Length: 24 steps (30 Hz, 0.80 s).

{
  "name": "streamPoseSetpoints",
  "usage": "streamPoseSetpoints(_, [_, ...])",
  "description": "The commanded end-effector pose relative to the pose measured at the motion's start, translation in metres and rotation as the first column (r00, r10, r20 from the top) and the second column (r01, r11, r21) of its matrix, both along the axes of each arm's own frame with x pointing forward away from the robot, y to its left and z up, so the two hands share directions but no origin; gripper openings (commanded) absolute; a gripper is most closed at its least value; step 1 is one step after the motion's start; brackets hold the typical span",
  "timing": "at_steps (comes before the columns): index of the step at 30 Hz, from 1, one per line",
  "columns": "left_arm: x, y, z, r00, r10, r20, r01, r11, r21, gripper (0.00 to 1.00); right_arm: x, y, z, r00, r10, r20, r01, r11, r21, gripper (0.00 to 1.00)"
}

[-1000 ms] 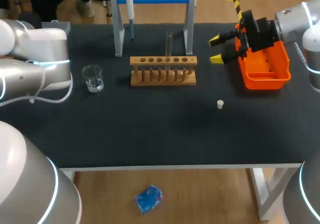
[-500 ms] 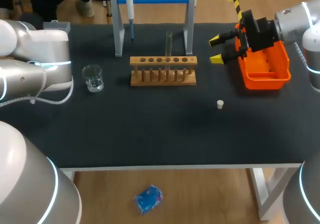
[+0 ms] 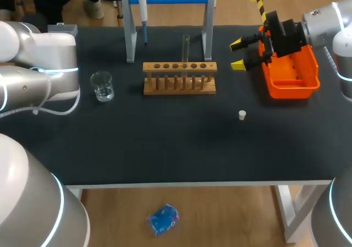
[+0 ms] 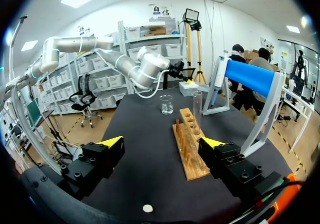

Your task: Invert the test tube, pick up the pipette, mount the tip to pipette, aspirate from beaker and dispense into the tube, eject the tip, return the pipette, and cap with the stopper.

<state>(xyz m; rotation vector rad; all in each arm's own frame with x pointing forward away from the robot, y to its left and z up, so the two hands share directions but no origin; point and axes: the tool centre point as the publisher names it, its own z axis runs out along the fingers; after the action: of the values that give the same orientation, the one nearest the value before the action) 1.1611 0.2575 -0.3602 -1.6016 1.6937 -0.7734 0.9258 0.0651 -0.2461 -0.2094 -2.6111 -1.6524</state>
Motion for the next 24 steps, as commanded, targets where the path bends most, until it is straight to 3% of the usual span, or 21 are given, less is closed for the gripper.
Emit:
streamPoseSetpoints(1, [-0.003, 0.001, 0.001, 1.0, 0.001, 0.006, -0.001, 1.0, 0.004, 0.0, 0.0, 0.0, 0.0, 1.0, 0.0, 0.0, 0.0, 1.0, -0.002, 1.0])
streamPoseSetpoints(24, [-0.004, 0.001, 0.018, 0.999, -0.015, 0.039, 0.014, 0.999, 0.029, 0.0, 0.0, 0.0, 0.0, 1.0, 0.0, 0.0, 0.0, 1.0, -0.002, 1.0])
